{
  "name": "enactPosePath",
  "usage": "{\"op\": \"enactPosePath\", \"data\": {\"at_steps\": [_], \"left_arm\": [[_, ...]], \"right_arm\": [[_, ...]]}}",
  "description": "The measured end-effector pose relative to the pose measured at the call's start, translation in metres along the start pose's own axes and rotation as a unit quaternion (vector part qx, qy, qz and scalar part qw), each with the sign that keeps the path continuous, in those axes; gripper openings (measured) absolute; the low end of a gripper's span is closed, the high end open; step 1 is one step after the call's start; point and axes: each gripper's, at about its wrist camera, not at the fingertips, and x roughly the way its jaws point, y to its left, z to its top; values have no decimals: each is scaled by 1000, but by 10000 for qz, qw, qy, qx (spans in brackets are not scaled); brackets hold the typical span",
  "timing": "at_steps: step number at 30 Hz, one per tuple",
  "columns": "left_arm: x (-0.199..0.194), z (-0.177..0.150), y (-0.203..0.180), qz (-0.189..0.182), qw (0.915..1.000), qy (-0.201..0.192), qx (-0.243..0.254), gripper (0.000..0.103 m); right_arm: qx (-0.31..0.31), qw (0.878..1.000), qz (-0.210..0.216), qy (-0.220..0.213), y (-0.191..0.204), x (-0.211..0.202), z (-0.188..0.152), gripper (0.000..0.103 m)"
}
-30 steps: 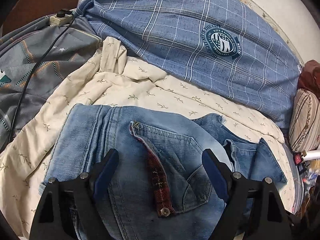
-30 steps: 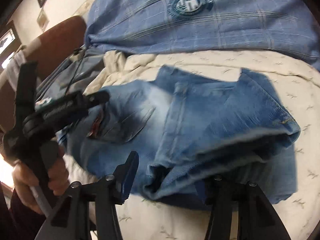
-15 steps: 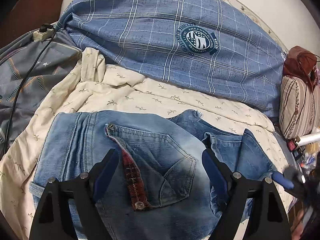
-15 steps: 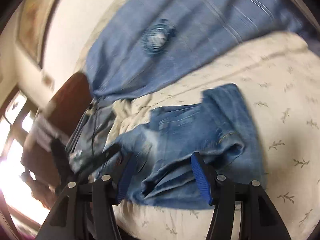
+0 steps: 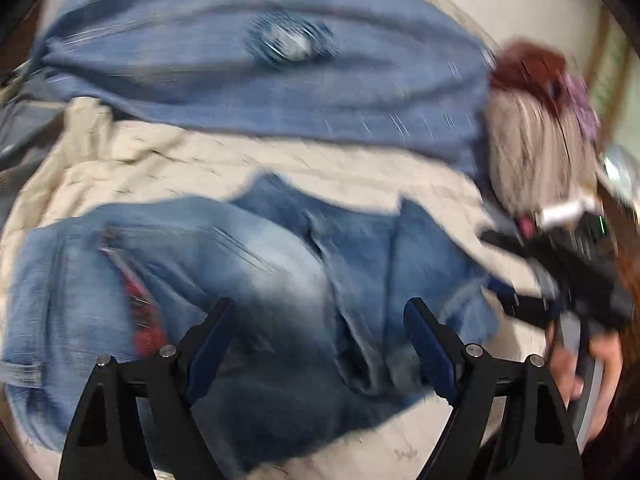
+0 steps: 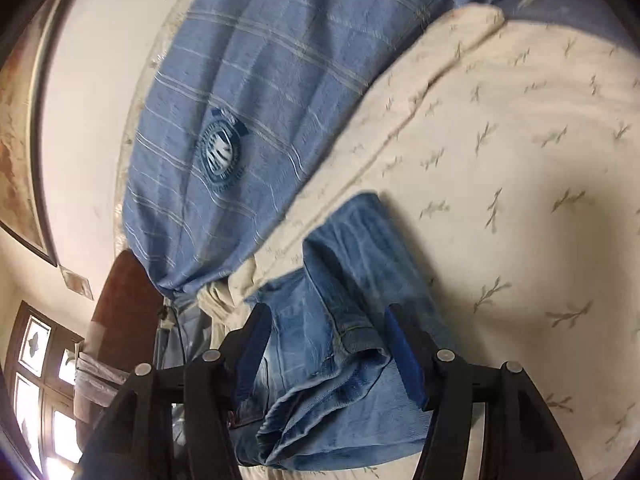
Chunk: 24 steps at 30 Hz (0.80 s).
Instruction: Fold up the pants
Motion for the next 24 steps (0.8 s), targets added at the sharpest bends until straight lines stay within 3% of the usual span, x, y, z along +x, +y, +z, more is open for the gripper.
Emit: {"op": "enactPosePath", "data": {"at_steps": [2,5,7,9,11,15,19,22,24], "left_arm": [[14,-4,-7,72,9991,371,168,85],[10,-1,-3,99,9996,264,72,85],[-7,5,9,326,9992,-182,-126,85],[-20,8,26,619,9957,-514,-458,85],[-27,9,39,777,9922,-636,-742,85],[-39,8,65,937,9833,-834,-1319,85],[-44,7,75,1080,9788,-890,-1492,85],[-41,8,76,1260,9765,-887,-1507,85],[-40,7,79,1365,9749,-861,-1534,85]], "right_arm": [[51,9998,-111,148,2,9,-2,62],[44,9992,308,239,22,14,-1,62],[19,9932,1087,429,48,20,3,62],[9,9777,1997,652,75,26,5,62],[-129,9712,2292,644,92,24,5,69],[-777,9872,1321,444,94,19,-3,72],[-705,9958,414,403,56,20,-10,72],[-972,9940,-241,444,39,27,-22,72],[-1481,9838,-832,569,36,37,-37,72]]}}
